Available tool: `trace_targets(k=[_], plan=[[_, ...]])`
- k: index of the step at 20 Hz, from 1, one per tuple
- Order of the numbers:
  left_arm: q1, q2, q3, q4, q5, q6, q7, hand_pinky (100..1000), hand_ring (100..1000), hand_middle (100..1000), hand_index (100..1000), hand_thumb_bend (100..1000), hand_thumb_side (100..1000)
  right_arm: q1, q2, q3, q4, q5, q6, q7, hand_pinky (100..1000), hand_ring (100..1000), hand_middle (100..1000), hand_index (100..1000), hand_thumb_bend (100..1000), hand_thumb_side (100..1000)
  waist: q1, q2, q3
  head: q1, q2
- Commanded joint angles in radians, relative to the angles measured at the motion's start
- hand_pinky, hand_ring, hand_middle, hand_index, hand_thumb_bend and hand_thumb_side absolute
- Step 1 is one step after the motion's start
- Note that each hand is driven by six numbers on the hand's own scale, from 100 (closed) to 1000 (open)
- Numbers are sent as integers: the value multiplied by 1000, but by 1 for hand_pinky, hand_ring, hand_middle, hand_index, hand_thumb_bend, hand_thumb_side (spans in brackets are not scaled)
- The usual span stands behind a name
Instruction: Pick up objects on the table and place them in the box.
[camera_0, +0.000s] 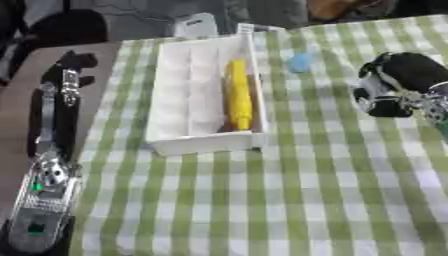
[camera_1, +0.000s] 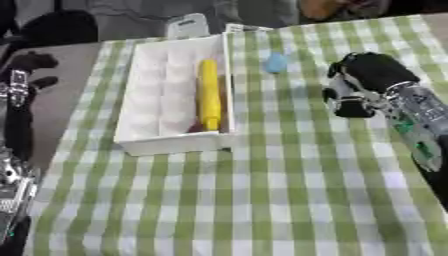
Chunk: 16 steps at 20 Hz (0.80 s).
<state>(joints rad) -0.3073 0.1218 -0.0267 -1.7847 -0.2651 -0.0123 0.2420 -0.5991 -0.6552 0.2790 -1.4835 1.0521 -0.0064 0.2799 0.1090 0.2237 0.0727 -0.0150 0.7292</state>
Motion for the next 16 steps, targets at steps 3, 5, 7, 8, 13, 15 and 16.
trace_targets(k=[3,5,7,8,13,15,16], plan=[[-7,13,6,-12,1,-2,1,776,1000,670,771,148,984,-21,-37,-1,-128,-9,3,11,601,521,446,731,216,253,-16,-30,0,-6,0],[-7,13,6,-12,1,-2,0,776,1000,670,771,147,983,-27,-39,2,-161,-24,6,20,600,519,444,730,219,237,-16,-31,1,-6,0],[-8,13,5,-12,2,-2,0,776,1000,670,771,148,983,-36,-40,6,-191,-39,8,29,599,518,443,729,216,220,-17,-32,4,-8,0],[-8,13,4,-12,2,-2,-1,776,1000,670,771,147,983,-41,-40,8,-202,-46,10,34,599,518,443,729,215,217,-17,-32,5,-9,0],[-9,13,1,-12,2,-3,-4,775,1000,671,771,147,981,-76,-28,17,-203,-70,48,16,578,500,425,718,201,146,-18,-36,19,-17,0],[-11,13,1,-12,2,-3,-5,775,1000,671,771,147,981,-89,-17,21,-186,-78,69,-8,571,495,420,715,183,121,-19,-36,24,-19,-1],[-11,13,0,-12,3,-3,-5,775,1000,671,771,147,981,-94,-13,24,-177,-83,78,-20,569,494,419,714,177,115,-19,-36,26,-20,-2]])
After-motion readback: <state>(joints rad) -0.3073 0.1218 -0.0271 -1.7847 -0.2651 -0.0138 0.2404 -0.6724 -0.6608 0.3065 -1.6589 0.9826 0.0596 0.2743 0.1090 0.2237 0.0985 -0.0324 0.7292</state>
